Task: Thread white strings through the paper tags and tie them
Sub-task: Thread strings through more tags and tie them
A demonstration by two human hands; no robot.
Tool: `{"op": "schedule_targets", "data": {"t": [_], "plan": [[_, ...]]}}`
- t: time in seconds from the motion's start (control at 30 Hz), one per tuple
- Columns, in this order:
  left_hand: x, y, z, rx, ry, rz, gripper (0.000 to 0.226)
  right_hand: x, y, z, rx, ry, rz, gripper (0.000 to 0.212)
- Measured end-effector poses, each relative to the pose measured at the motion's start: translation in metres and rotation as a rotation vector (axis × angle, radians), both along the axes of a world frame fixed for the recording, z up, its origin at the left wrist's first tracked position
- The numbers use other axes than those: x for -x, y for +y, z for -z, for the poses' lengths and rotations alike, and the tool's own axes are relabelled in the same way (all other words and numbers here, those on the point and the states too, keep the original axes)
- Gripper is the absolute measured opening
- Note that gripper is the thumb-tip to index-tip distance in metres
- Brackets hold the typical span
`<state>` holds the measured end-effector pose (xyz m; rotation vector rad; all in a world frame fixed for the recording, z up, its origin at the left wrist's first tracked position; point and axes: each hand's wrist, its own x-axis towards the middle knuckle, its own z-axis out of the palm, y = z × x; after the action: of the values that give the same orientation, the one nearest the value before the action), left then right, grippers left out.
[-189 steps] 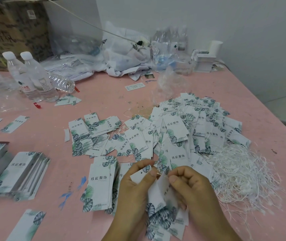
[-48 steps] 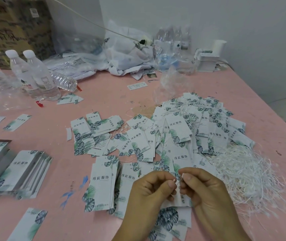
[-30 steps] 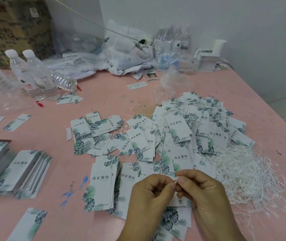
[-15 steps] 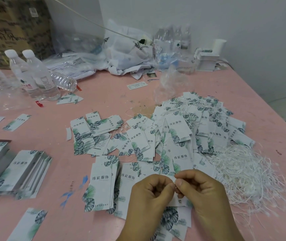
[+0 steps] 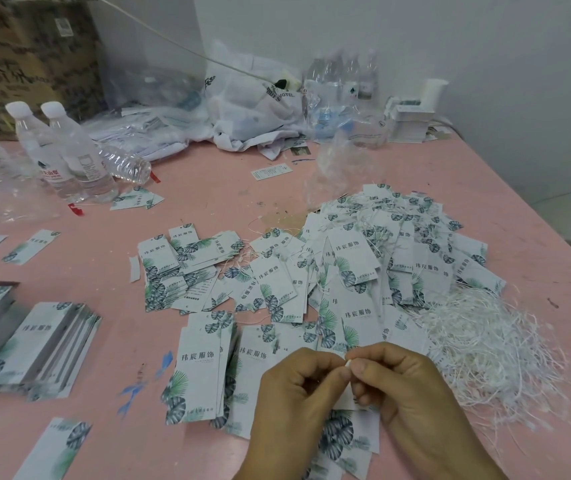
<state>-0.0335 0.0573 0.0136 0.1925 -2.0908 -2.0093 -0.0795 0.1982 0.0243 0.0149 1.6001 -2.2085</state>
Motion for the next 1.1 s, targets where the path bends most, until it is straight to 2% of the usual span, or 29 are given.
{"op": "schedule_targets", "data": {"t": [0.17, 0.3, 0.33, 0.4, 0.47, 0.57, 0.63, 0.73, 0.9, 1.0, 1.1], "plan": [[-0.001, 0.002, -0.003, 0.026, 0.038, -0.019, 0.019, 0.0, -0.001, 0.004, -0.032, 0.026, 0.012, 0.029], [0.0, -0.001, -0.005, -0.051, 0.019, -0.011, 0.02, -0.002, 0.0, 0.0, -0.044, 0.091, 0.0, 0.027], [0.001, -0.002, -0.005, -0.087, 0.006, -0.006, 0.019, -0.002, 0.001, -0.001, -0.089, 0.131, 0.019, 0.027], [0.003, -0.006, -0.005, -0.184, -0.004, 0.013, 0.02, -0.003, 0.003, -0.002, -0.355, 0.285, 0.068, 0.035], [0.004, -0.009, -0.008, -0.308, -0.007, 0.064, 0.019, -0.006, 0.004, -0.006, -0.547, 0.432, -0.005, 0.048], [0.006, -0.012, -0.009, -0.53, 0.014, 0.158, 0.017, -0.014, -0.001, -0.009, -0.508, 0.475, -0.271, 0.059], [0.008, -0.015, -0.009, -0.638, 0.041, 0.202, 0.029, -0.015, -0.003, -0.011, -0.438, 0.437, -0.401, 0.056], [0.01, -0.022, -0.01, -0.761, 0.063, 0.21, 0.039, -0.012, -0.003, -0.011, -0.475, 0.429, -0.378, 0.055], [0.009, -0.025, -0.013, -0.923, 0.059, 0.252, 0.036, -0.01, -0.002, -0.009, -0.518, 0.509, -0.313, 0.055], [0.007, -0.025, -0.015, -1.003, 0.068, 0.265, 0.035, -0.01, -0.003, -0.007, -0.463, 0.475, -0.338, 0.059], [0.008, -0.03, -0.015, -1.175, 0.147, 0.374, 0.02, -0.013, -0.006, -0.004, -0.418, 0.442, -0.362, 0.044]]}}
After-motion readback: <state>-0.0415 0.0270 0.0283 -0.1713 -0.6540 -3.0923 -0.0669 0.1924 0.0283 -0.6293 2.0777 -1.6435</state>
